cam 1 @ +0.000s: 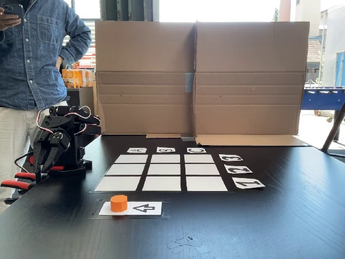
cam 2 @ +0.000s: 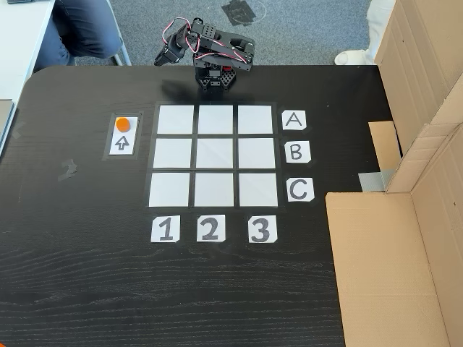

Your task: Pick up the round, orange token and place it in the grid on square A1.

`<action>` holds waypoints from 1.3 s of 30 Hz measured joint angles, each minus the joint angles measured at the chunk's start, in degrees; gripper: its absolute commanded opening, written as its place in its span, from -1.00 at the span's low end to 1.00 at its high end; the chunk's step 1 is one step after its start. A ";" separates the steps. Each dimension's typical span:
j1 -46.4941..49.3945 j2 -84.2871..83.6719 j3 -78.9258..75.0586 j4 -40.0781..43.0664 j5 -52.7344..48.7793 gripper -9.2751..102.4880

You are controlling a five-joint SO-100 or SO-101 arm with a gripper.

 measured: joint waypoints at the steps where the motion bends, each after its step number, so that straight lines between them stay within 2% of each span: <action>1: 0.00 -0.88 -0.18 -1.05 -0.35 -0.60; 3: 0.79 -10.02 -0.35 -8.17 -1.14 -0.60; 6: 1.05 -11.95 -0.53 -10.46 -1.41 -0.61; 16: 1.32 -14.77 -0.88 -11.25 -1.41 -0.60; 20: 1.32 -17.58 -5.62 -10.90 -1.41 -0.58; 26: 1.23 -28.04 -19.42 -4.13 -1.41 -0.56; 34: -2.64 -47.29 -43.07 10.37 -1.41 -0.50; 39: -5.89 -56.07 -52.65 13.45 -1.41 -0.44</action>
